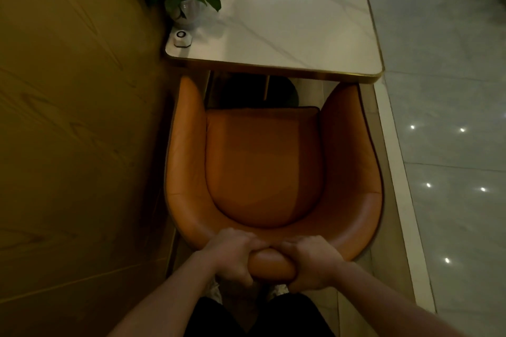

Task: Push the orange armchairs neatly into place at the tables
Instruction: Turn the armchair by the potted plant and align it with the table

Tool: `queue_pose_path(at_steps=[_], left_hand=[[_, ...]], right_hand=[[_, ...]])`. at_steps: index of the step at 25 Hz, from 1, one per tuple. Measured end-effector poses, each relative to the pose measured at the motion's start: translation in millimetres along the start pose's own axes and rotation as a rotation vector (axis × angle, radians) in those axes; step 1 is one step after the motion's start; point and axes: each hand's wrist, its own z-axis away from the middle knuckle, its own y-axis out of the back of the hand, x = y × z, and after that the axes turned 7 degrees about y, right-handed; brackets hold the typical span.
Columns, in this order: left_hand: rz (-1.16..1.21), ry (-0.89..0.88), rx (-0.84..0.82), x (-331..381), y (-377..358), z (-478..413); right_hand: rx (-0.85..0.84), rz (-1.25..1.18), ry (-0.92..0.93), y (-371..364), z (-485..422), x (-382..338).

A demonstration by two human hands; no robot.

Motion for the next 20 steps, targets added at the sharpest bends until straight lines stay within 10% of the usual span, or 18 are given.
queue_pose_path(at_steps=[20], left_hand=[[-0.053,0.062,-0.103,-16,19,0]], right_hand=[[0.142,0.043,-0.17,-8,-6,-17]])
